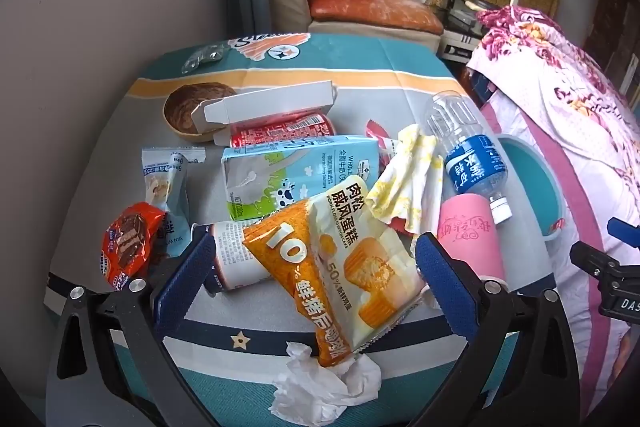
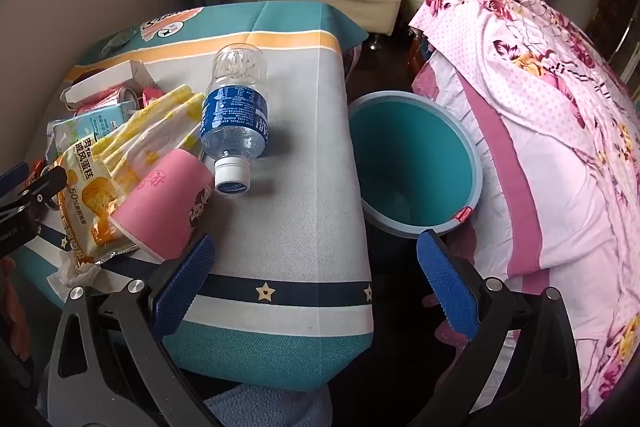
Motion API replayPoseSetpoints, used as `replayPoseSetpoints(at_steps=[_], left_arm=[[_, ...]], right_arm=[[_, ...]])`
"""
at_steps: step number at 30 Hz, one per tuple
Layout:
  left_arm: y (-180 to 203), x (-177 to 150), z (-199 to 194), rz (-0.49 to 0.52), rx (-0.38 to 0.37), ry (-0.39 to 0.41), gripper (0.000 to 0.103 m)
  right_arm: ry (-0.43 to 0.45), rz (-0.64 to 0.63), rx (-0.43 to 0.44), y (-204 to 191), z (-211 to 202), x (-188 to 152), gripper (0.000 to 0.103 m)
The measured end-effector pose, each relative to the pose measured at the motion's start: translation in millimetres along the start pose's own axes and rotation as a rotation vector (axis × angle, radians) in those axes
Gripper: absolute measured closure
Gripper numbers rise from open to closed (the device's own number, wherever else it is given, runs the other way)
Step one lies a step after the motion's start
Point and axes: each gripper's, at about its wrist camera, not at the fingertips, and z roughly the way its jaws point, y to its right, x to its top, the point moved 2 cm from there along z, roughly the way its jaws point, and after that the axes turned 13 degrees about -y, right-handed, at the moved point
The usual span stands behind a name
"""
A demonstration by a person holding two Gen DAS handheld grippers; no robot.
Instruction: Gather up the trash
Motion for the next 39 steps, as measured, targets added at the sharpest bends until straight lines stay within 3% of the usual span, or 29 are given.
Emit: replayPoseSetpoints(at_steps=[9, 10, 39], left_arm=[[0, 0, 1, -0.017, 0.021, 0.007, 0.003], [9, -1, 0, 0.007, -0.009, -0.001, 0.003], [17, 3, -7, 0.036, -0.034, -0.023, 0.003]], right_arm=[[0.002, 0.005, -0.001, 3, -4, 1, 0.006], [0.003, 0.006, -0.002, 2, -5, 0, 0.006], [-0.004, 0.009, -0.016, 7, -14, 8, 0.006]])
